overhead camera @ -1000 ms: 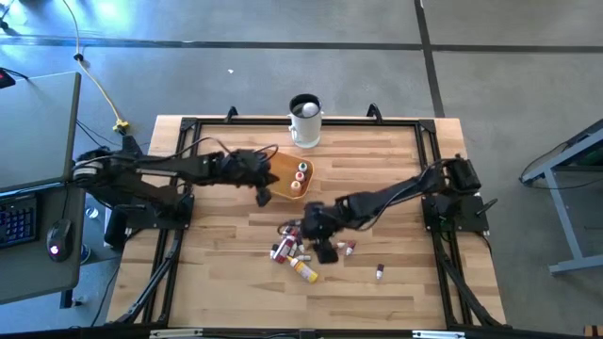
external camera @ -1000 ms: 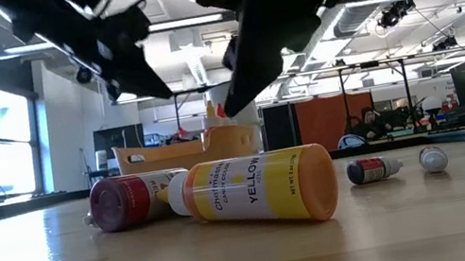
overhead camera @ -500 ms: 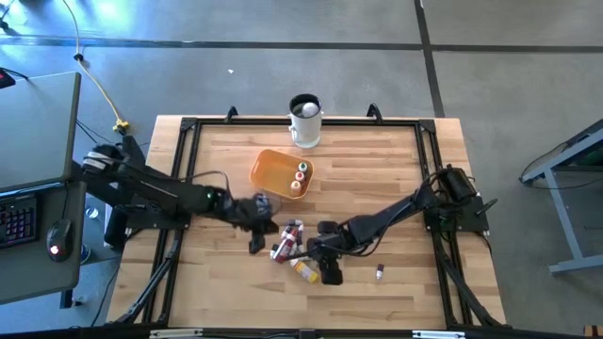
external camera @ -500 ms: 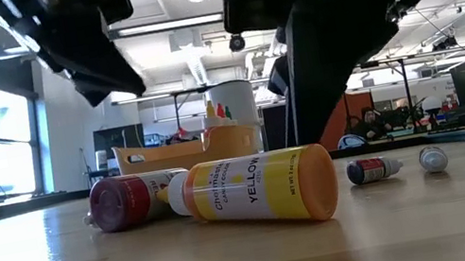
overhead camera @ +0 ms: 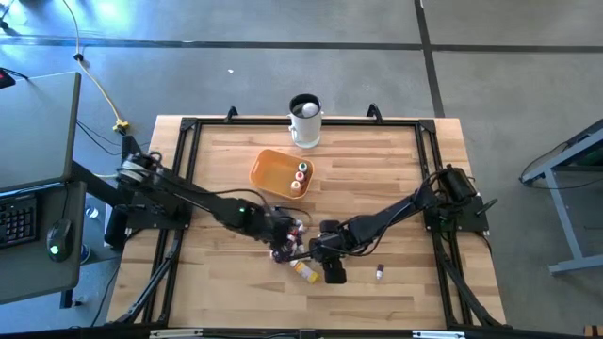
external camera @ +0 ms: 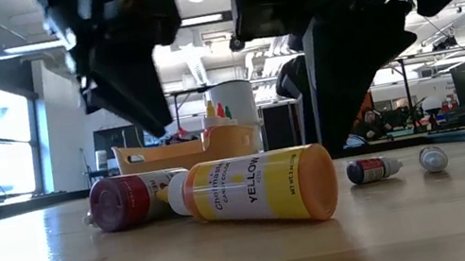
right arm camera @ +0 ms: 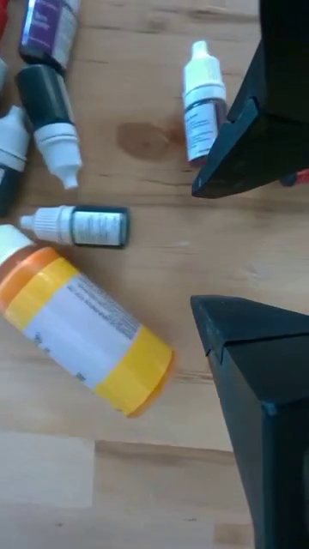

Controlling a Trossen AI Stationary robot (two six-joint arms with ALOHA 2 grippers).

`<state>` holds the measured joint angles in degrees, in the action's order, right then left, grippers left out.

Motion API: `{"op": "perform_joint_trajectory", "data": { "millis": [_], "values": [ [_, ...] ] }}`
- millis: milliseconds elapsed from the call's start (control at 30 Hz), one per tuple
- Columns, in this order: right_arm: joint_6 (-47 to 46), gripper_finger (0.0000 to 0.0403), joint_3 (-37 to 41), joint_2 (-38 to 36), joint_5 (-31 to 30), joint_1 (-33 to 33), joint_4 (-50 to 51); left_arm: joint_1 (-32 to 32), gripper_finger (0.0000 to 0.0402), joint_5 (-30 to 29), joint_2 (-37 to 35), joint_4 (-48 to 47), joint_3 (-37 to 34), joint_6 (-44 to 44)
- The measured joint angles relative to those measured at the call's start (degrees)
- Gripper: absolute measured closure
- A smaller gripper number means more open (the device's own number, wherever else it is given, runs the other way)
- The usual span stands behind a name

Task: Pick & Place food coloring
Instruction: Put the large red food coloring bottle into the yellow bin

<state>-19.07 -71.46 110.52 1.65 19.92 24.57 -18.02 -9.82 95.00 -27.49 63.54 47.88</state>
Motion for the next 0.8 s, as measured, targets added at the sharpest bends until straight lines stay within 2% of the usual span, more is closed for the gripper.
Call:
{"op": "perform_joint_trajectory", "data": {
  "millis": [233, 400, 533, 600, 800],
  "values": [
    [-1.67, 0.0212, 0.00, -0.04, 3.51, 0.22, 2.80, 0.25, 0.0279, -2.82, 7.93, -8.69, 10.12, 0.02],
    [-2.90, 0.0212, -0.09, -0.06, 5.83, 1.37, 5.65, 1.10, 0.0279, -2.43, 10.75, -8.27, 10.94, 0.01],
    [-8.25, 0.0214, -0.09, -0.73, 6.02, 2.97, 14.36, 1.62, 0.0279, -2.54, 11.43, -10.03, 10.75, 0.01],
    [-11.80, 0.0215, -0.07, -1.59, 3.79, 3.88, 19.06, 1.65, 0.0279, -2.43, 11.35, -9.12, 10.91, 0.02],
    [-17.13, 0.0213, -0.07, -5.10, -8.08, 6.06, 27.79, 1.52, 0.0279, -1.47, 11.35, -8.58, 10.89, 0.42]
  ]
}}
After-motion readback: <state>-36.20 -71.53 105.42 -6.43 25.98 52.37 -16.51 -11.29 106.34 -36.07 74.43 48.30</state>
